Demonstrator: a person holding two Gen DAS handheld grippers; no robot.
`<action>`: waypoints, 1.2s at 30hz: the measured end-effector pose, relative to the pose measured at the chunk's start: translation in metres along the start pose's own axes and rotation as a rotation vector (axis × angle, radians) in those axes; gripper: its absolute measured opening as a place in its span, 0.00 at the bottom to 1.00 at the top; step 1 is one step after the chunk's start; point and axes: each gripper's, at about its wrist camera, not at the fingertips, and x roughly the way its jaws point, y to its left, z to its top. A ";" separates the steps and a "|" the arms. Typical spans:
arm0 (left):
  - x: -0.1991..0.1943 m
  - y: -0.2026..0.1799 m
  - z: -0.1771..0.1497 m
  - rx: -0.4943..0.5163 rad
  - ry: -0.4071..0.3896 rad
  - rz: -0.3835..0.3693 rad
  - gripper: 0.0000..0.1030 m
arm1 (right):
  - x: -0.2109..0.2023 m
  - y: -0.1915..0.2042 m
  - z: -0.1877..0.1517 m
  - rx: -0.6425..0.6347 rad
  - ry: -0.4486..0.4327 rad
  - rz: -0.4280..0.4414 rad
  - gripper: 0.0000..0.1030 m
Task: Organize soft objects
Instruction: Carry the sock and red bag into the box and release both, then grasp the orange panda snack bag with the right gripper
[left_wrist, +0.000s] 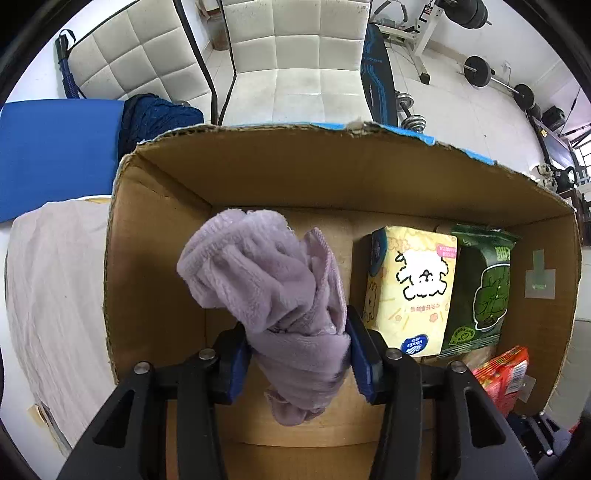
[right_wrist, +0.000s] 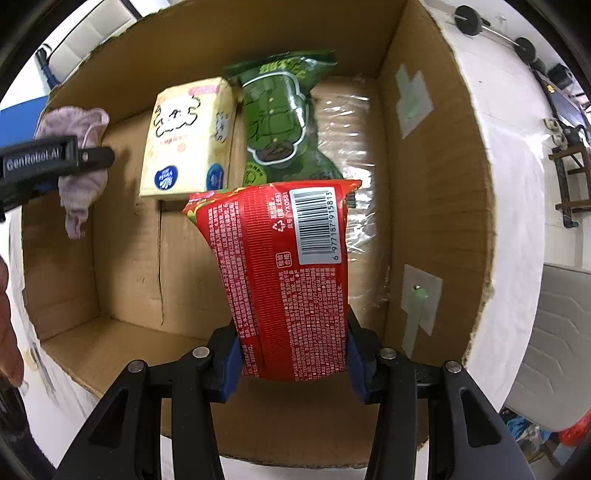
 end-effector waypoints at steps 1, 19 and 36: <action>-0.001 0.001 -0.001 -0.006 0.006 -0.004 0.45 | 0.000 -0.002 0.001 -0.003 0.005 0.005 0.49; -0.050 0.016 -0.021 -0.058 -0.036 -0.045 0.88 | -0.041 0.004 -0.008 -0.010 -0.052 0.024 0.93; -0.136 0.015 -0.111 -0.062 -0.219 -0.025 0.98 | -0.110 0.017 -0.057 -0.050 -0.215 -0.014 1.00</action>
